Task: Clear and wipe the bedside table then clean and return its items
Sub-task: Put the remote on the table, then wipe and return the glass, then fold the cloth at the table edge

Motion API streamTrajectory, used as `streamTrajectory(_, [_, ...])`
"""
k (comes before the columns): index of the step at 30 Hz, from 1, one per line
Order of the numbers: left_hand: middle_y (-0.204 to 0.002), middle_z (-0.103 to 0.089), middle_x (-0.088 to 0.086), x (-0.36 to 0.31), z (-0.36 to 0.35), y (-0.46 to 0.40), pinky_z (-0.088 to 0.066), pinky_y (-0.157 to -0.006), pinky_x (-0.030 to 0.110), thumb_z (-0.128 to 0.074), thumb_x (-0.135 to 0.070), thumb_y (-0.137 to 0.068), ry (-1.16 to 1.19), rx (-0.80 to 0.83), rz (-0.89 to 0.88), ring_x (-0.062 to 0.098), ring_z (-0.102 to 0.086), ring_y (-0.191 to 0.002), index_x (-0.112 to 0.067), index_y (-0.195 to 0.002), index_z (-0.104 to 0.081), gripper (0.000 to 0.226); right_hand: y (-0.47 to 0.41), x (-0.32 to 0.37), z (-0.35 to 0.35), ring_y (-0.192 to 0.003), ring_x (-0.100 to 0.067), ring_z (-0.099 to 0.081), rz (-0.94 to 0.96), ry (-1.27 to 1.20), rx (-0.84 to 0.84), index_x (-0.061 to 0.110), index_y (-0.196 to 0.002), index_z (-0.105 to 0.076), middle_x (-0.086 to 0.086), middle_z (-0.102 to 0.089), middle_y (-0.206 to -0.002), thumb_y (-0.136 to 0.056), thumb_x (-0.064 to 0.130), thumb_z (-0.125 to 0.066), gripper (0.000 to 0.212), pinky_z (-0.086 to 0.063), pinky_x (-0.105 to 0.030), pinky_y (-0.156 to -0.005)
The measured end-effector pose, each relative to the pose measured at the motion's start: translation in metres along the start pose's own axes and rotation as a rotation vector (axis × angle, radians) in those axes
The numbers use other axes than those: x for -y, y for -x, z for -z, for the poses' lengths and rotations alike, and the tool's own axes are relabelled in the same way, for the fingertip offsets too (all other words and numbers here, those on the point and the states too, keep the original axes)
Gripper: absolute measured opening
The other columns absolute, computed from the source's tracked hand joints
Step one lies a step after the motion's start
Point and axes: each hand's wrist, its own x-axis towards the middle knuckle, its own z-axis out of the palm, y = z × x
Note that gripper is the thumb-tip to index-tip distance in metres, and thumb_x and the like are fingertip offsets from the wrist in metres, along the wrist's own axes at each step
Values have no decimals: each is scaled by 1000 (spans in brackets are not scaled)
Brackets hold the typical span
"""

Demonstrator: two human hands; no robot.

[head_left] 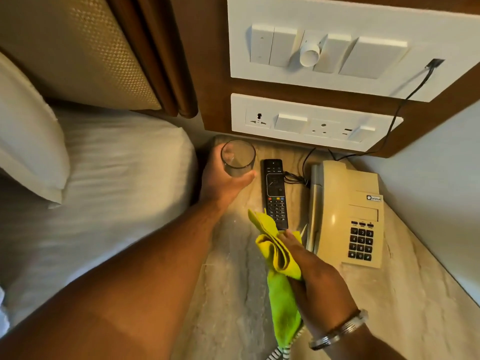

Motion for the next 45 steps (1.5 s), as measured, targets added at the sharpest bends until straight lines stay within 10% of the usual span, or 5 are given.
streamTrajectory(7, [-98,-65,-5,-10,24,65,-55,-84,35,-83,-36,-78,32,-217,186,3,-61,-83,-15,-115,-60,48,-20,22,-9,-129,-24,-46,-149,235,70,37,-147,-24,4,-16,-158,-95,23,-47,58,-44,-30,-93])
streamTrajectory(12, [-118,-74,-3,-34,54,155,-50,-89,37,-40,-81,-76,664,531,560,13,-69,-106,-41,-113,-74,64,-35,55,-23,-128,-31,-46,-167,264,53,29,-149,-19,-6,-20,-158,-89,20,-51,69,-44,-37,-98])
streamTrajectory(18, [-134,-66,8,-23,75,183,-47,-102,44,-39,-80,-80,935,516,732,24,-62,-124,-27,-129,-68,78,1,78,-22,-141,-8,-18,-66,-61,65,22,-148,-23,-4,-23,-156,-87,28,-62,73,-16,-21,-113])
streamTrajectory(26, [-138,-62,12,-5,91,257,-55,-95,42,-41,-81,-81,1105,538,818,28,-60,-127,-23,-129,-68,79,92,65,-39,-103,-30,-65,-990,-943,36,15,-124,-59,-8,-67,-116,-50,62,-76,89,-51,-50,-91])
streamTrajectory(45, [-113,-73,4,118,62,393,-56,-94,46,-63,-6,-95,-85,551,675,22,-69,-105,-17,-123,-62,30,255,-72,-113,-80,-31,-62,-1224,-510,102,11,-83,-65,-11,-68,-84,-67,17,-83,25,-48,-39,-72])
